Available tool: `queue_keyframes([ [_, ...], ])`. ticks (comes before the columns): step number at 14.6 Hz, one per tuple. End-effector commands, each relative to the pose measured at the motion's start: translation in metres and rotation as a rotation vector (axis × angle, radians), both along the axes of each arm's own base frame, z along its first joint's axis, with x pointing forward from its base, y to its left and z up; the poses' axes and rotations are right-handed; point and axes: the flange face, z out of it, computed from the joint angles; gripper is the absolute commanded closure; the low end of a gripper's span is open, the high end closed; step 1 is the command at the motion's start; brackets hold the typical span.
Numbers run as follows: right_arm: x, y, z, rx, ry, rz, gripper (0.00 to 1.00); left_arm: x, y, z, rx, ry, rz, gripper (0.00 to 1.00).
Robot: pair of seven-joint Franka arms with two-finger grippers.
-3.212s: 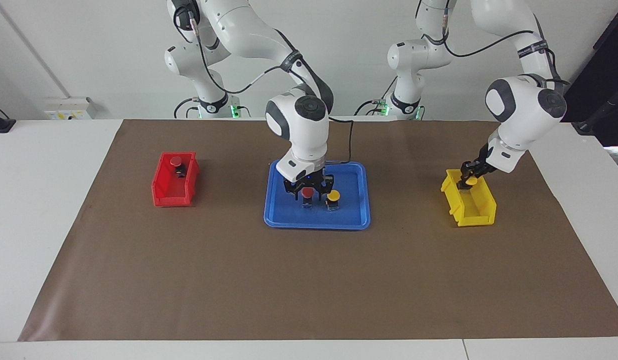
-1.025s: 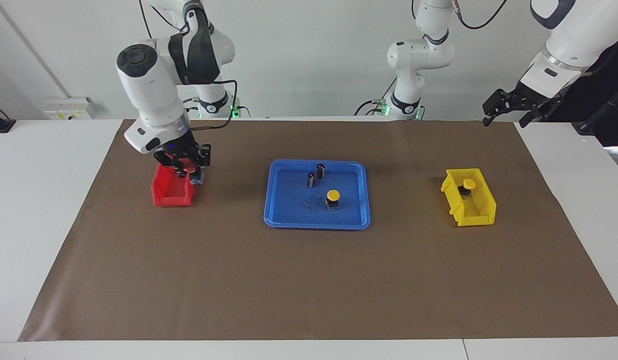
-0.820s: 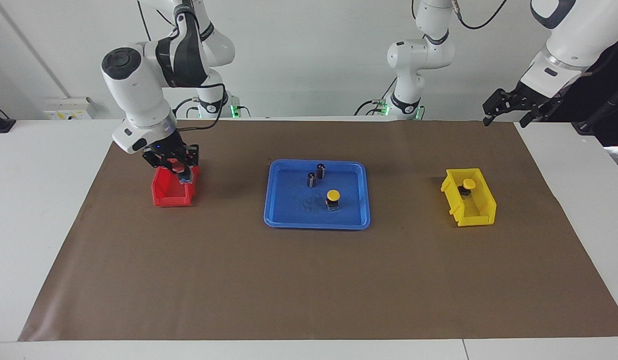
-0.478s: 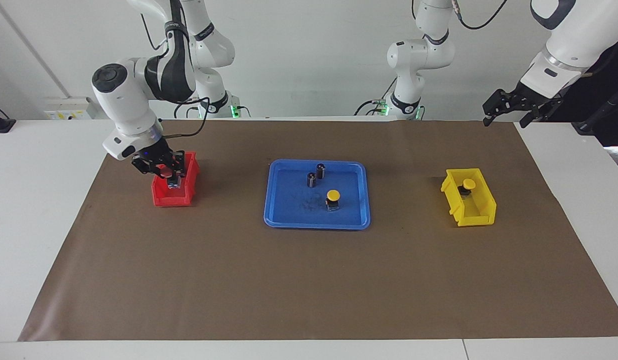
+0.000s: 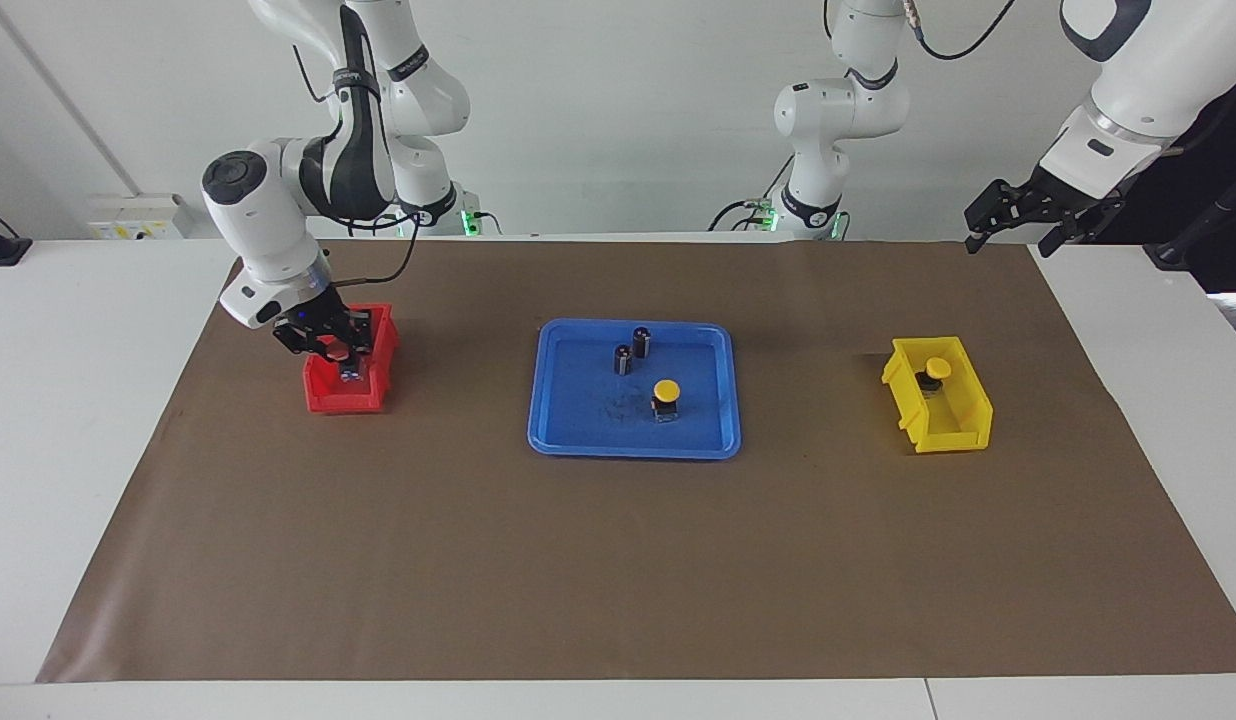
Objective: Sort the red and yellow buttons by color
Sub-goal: 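Carry the red button into the red bin and open the right gripper, then grasp the second yellow button with the left gripper while the right gripper withdraws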
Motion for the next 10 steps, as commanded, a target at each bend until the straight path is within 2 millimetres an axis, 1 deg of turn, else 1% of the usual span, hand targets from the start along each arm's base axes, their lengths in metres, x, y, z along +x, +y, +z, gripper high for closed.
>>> queue_keyframes([
  [1,-0.009,-0.007,-0.006,0.015,-0.023,0.019,0.78,-0.002,0.002,-0.001,0.020,-0.013,-0.014,0.00],
  [2,-0.011,-0.006,-0.010,0.015,-0.022,0.020,0.78,-0.002,0.002,-0.005,0.020,-0.013,-0.015,0.00],
  [3,-0.013,-0.007,-0.012,0.015,-0.025,0.019,0.78,-0.002,0.002,-0.003,0.019,-0.024,-0.019,0.00],
  [4,-0.013,-0.008,-0.015,0.015,-0.025,0.017,0.78,-0.003,0.002,-0.005,0.019,-0.019,-0.020,0.00],
  [5,-0.015,-0.015,-0.022,0.015,-0.014,0.011,0.78,-0.004,0.002,-0.005,0.019,-0.021,-0.019,0.00],
  [7,-0.016,-0.017,-0.029,0.016,-0.004,0.009,0.78,-0.004,-0.001,-0.008,0.021,-0.024,-0.008,0.00],
  [8,-0.017,-0.017,-0.031,0.017,0.001,0.008,0.77,-0.003,-0.015,-0.015,0.021,-0.033,-0.012,0.00],
  [9,-0.018,-0.016,-0.034,0.016,0.004,0.007,0.77,-0.005,-0.042,-0.027,0.026,-0.048,0.021,0.00],
  [10,-0.017,-0.014,-0.033,0.015,-0.006,0.007,0.77,-0.009,-0.083,-0.048,0.029,-0.072,0.066,0.00],
])
